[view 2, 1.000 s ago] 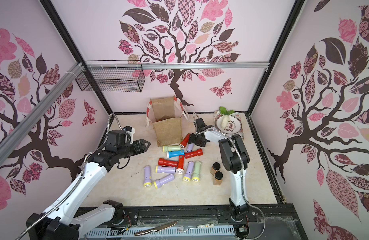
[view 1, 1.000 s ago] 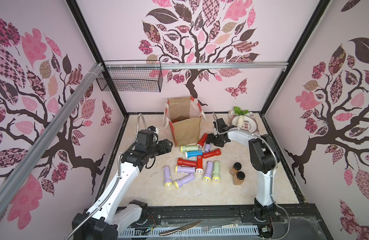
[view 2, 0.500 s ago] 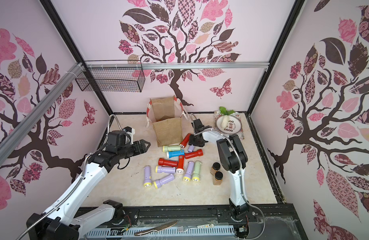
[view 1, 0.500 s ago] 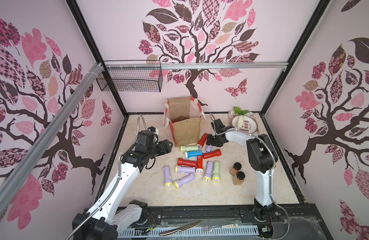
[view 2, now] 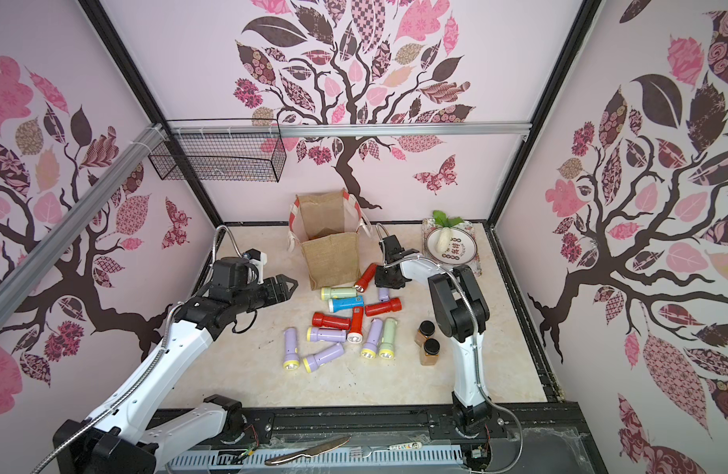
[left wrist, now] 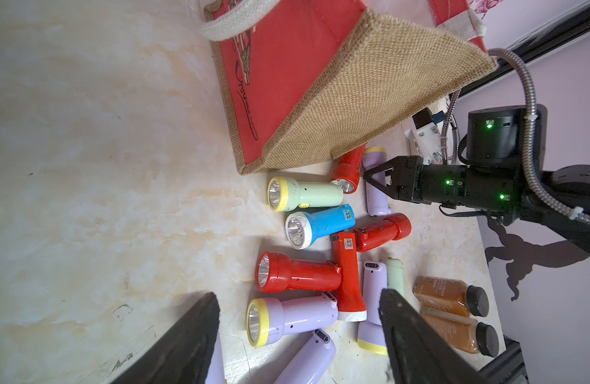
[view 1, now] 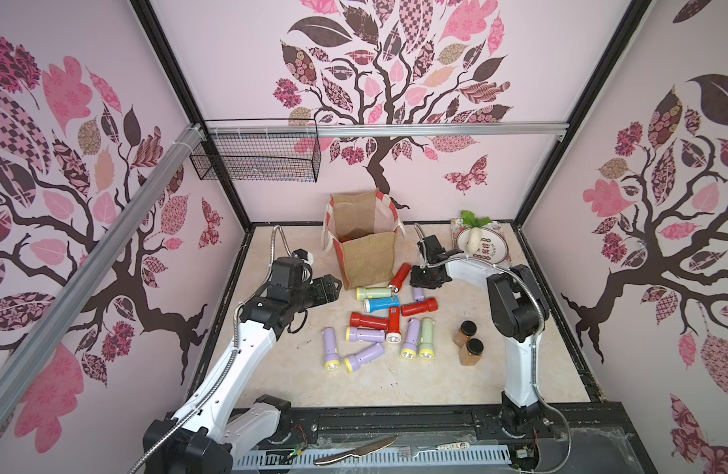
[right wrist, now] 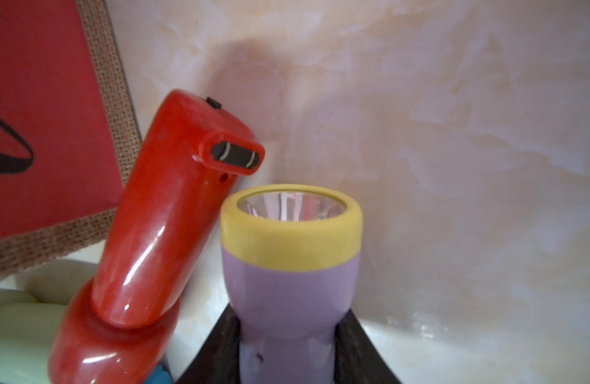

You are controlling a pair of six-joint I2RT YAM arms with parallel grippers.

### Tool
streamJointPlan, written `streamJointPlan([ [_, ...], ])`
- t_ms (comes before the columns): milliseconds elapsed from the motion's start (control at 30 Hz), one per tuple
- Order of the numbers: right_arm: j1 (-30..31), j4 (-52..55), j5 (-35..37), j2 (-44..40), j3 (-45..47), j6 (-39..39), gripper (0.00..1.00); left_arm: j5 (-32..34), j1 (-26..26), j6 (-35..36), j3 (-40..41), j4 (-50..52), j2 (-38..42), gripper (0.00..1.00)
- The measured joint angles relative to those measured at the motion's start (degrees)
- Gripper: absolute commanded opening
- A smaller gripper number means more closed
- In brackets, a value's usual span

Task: Put the flashlights into the tote bags
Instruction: Pick up the flashlight from the center of the board.

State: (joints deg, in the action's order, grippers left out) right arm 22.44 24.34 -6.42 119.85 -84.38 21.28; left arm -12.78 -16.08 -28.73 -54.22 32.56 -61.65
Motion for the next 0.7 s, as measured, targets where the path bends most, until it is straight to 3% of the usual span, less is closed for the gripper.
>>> streamJointPlan([
  [300,0.0,-3.2,-4.2,-6.3,7.2,-4.9,0.04,-3.0,0.0,0.0,0.0,-1.8,0.0,0.78],
  [700,-0.1,-4.2,-9.8,-23.4,10.6,-13.2,0.01,-10.7,0.0,-2.0,-0.5,-8.4,-0.4,0.75],
])
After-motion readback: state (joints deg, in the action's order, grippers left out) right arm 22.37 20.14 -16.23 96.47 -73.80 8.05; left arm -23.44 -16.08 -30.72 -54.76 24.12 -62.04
